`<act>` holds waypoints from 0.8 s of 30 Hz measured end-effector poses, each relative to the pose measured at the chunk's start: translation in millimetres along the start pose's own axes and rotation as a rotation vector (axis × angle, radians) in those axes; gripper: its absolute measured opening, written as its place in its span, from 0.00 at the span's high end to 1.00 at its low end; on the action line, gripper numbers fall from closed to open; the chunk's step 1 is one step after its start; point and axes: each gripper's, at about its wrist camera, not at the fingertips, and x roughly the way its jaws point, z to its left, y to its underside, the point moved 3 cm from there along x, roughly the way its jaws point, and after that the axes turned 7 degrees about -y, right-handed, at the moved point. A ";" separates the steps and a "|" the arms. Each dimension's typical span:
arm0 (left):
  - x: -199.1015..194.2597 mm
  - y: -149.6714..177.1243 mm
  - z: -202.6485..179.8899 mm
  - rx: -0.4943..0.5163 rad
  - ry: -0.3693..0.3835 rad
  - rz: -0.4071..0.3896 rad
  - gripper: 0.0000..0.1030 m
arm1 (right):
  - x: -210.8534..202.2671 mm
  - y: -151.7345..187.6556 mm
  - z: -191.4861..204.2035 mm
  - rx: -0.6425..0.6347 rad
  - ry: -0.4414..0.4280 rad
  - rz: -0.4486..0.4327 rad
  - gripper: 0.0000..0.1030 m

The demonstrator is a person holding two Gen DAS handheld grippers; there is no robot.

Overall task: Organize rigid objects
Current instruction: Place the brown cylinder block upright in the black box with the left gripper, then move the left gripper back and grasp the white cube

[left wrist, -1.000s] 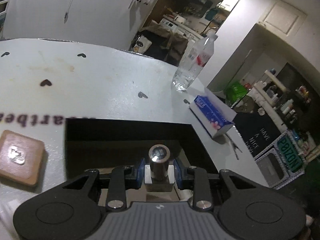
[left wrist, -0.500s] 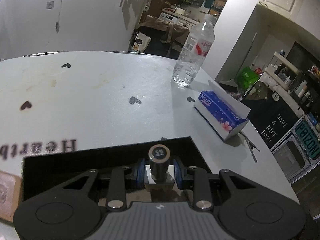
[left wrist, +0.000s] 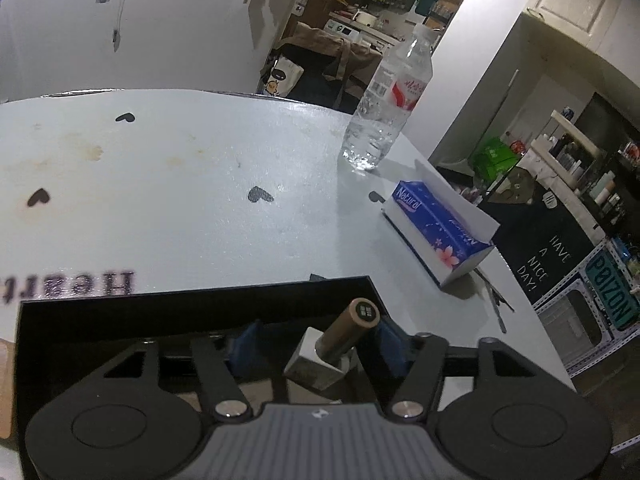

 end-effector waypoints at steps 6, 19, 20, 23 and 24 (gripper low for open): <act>-20.6 7.0 0.7 0.036 0.025 -0.014 0.24 | 0.3 0.0 -0.1 0.000 0.001 0.000 0.91; -79.7 18.9 6.0 0.150 0.003 -0.160 0.01 | 0.8 0.1 0.4 -0.001 0.011 -0.001 0.91; -84.4 20.2 8.3 0.159 -0.011 -0.178 0.01 | 0.6 0.3 0.7 -0.003 0.012 -0.002 0.91; -98.3 23.7 17.9 0.170 -0.053 -0.224 0.00 | 0.3 1.5 1.4 -0.003 0.019 -0.008 0.91; -103.0 25.0 22.1 0.172 -0.066 -0.239 0.00 | 0.2 1.8 1.4 -0.001 0.020 -0.010 0.91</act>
